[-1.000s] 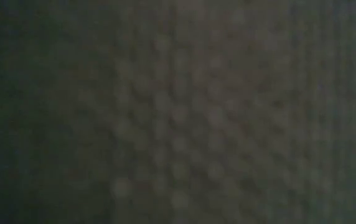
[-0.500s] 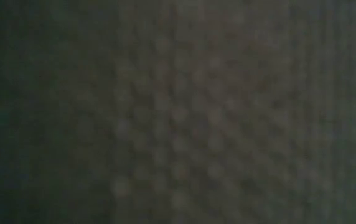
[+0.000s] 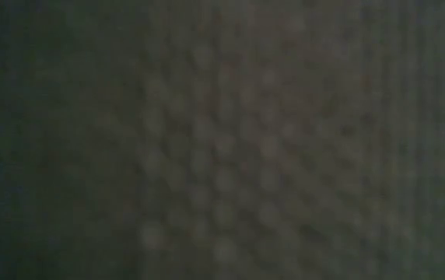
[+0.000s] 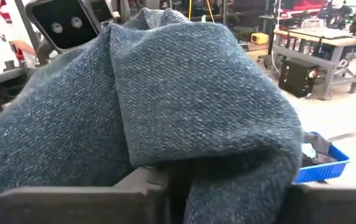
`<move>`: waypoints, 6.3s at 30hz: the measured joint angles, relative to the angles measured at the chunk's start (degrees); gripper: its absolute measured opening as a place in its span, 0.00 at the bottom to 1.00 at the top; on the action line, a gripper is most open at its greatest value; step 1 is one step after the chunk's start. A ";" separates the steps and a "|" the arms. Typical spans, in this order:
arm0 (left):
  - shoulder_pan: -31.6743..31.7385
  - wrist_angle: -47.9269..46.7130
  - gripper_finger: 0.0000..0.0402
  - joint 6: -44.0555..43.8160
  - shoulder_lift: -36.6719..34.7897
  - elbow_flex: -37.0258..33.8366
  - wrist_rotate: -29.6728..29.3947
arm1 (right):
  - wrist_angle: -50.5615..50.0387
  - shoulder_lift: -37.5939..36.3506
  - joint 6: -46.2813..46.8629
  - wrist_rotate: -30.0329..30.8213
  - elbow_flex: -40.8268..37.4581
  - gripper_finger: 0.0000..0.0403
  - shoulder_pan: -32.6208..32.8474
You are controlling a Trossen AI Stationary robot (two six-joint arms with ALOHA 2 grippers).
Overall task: Sort clothes
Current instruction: Put the blue pants into the blue laundry organizer
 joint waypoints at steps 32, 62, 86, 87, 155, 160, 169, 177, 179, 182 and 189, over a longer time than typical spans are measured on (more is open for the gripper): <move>-0.45 -15.78 0.00 -11.99 -13.20 0.26 -22.48 | -8.33 -2.30 1.30 6.52 -0.26 0.48 0.03; -28.64 -27.01 0.00 -5.33 -11.26 -1.85 -25.73 | -2.20 -4.24 -7.00 10.20 -0.17 0.03 0.60; -39.60 3.73 0.00 -12.75 -18.81 -34.82 -38.50 | -3.50 -2.72 3.45 -0.46 -0.19 0.03 1.25; -39.93 5.66 0.00 -13.09 -19.46 -36.87 -38.98 | -3.53 -2.72 3.92 -0.95 -0.20 0.03 1.27; -50.93 -15.98 0.57 -55.90 -22.69 -46.28 -54.46 | 9.07 28.08 1.16 -20.30 -1.92 0.03 20.78; -50.86 -23.66 0.68 -58.61 -22.69 -42.24 -50.69 | 9.28 30.11 -0.04 -21.80 -1.96 0.03 20.90; -50.84 -30.18 0.69 -61.01 -22.71 -40.46 -44.73 | 10.36 33.90 -0.32 -23.96 -1.99 0.03 20.76; -51.52 -30.40 0.43 -51.24 -18.24 -40.57 -43.56 | 13.14 37.10 -0.56 -25.26 -2.19 0.03 19.58; -51.52 -30.50 0.29 -49.86 -17.75 -40.57 -43.47 | 15.04 37.76 -0.57 -27.51 -2.39 0.03 19.13; -51.69 -31.12 0.06 -48.92 -17.76 -40.57 -42.90 | 18.01 38.63 -0.02 -30.49 -2.67 0.03 18.47; -51.71 -31.29 0.02 -48.82 -16.80 -41.06 -42.73 | 19.76 41.34 0.66 -30.72 -3.04 0.03 16.99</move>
